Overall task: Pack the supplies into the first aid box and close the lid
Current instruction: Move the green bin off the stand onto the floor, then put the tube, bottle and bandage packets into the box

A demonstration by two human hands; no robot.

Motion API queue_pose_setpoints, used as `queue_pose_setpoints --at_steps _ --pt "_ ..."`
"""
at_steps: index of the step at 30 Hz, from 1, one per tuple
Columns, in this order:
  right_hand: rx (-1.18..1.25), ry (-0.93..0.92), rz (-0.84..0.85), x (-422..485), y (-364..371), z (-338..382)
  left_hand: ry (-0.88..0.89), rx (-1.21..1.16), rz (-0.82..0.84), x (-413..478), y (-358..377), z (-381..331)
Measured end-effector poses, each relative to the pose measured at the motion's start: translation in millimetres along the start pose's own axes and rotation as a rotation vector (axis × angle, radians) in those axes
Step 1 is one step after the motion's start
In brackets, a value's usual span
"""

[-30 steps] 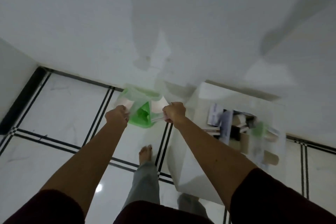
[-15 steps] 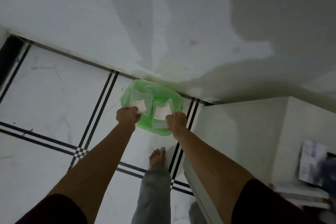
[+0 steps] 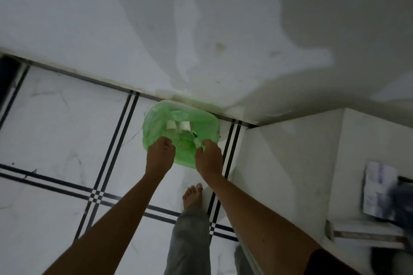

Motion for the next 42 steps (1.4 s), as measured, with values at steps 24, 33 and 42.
queue_pose_setpoints --at_steps 24,33,42 --pt "-0.115 -0.641 -0.551 -210.5 -458.9 -75.1 1.024 0.265 -0.218 -379.3 47.1 -341.5" --pt "0.148 -0.697 -0.455 -187.5 -487.1 -126.6 0.945 0.000 -0.120 -355.9 68.3 -359.1" --pt "0.062 -0.441 -0.355 -155.4 -545.1 -155.3 0.895 0.443 0.106 -285.6 96.6 -358.7"
Point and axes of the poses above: each hand's wrist, its own x-axis towards the middle knuckle, its own y-axis out of the palm, z = x × y, the point moved 5 cm from there along x, towards the middle knuckle, and after that the axes turned 10 degrees about x, right-handed, at the moved point
